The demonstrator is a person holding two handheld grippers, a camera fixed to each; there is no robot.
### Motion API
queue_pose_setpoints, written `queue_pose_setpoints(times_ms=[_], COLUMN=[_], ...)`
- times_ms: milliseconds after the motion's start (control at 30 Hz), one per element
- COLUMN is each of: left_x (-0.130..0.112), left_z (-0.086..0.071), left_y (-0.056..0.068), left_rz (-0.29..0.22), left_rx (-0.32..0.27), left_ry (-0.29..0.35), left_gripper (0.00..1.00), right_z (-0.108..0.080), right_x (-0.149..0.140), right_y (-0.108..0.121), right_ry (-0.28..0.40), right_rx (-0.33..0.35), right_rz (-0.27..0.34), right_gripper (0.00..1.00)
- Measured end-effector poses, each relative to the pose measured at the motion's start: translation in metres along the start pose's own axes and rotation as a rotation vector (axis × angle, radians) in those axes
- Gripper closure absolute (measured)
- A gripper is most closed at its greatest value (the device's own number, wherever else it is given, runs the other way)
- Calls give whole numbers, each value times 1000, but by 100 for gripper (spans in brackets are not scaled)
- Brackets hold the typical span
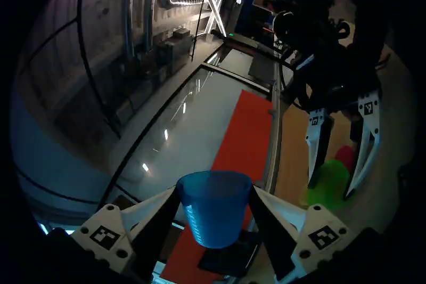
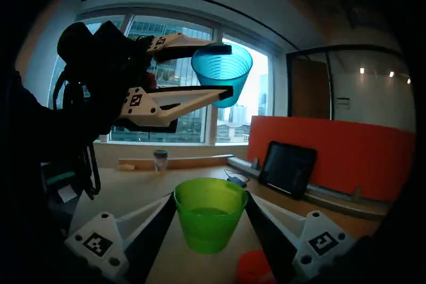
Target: Pour water
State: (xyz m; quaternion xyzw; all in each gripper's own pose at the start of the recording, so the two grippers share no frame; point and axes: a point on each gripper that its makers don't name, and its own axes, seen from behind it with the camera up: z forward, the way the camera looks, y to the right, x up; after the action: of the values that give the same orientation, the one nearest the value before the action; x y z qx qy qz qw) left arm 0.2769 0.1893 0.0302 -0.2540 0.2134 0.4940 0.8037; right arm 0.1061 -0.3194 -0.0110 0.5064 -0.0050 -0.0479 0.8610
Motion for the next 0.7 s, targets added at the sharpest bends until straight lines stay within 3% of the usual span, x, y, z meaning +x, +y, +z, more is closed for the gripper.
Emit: queue_pose_setpoints(times_ms=[700], left_x=[-16], left_z=[-2], left_y=[-10], left_rz=[-375], left_rx=[25], left_ry=[-30], left_gripper=[13], right_z=[-1], right_x=[2], right_y=[3], right_ry=[5], right_rx=[-12], right_rz=[10], right_gripper=[8])
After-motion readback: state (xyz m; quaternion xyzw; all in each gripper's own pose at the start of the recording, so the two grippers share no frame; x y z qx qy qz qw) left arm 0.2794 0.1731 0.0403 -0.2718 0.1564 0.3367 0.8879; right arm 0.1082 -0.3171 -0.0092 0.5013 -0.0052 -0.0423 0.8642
